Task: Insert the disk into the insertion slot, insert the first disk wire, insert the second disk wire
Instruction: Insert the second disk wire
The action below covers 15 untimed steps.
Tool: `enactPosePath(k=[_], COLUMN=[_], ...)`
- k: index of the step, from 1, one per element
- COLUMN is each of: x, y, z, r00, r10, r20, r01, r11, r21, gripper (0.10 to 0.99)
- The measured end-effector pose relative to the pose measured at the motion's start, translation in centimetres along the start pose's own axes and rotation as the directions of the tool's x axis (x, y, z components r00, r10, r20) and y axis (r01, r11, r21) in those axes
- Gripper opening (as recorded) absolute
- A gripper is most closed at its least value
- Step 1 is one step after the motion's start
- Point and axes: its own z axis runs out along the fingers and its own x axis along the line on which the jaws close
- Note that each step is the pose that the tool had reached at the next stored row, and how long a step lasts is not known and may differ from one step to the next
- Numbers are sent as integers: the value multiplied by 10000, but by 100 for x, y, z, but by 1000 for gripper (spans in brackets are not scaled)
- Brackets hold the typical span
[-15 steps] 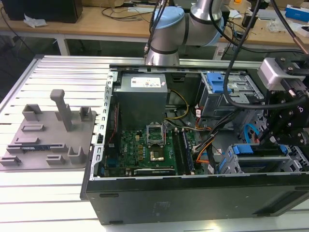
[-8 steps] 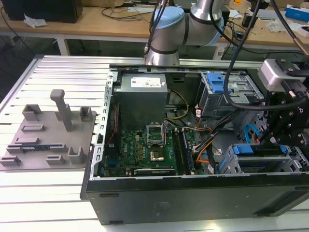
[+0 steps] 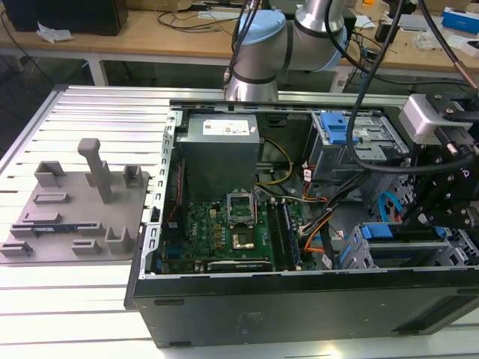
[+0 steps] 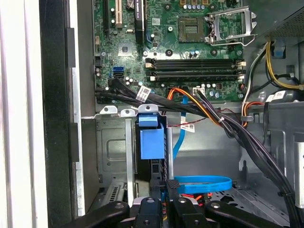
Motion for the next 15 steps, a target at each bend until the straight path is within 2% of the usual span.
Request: enactPosePath(k=[8,9,10,11,12,13,15], x=[8,9,9,8,6,-2,-15], y=[9,10,12,14,15,16,18], z=[62,66,65,52,-1,-136,-266], r00=[10000,10000,10000,10000,10000,10000,10000], r10=[-3,-4,-4,-2,-1,-2,-2], r20=[0,8,12,10,-1,1,0], r01=[3,4,4,2,1,2,2], r11=[10000,10000,10000,10000,10000,10000,10000], r21=[2,-1,-1,-1,0,3,8], gripper=[161,173,235,235,235,235,235])
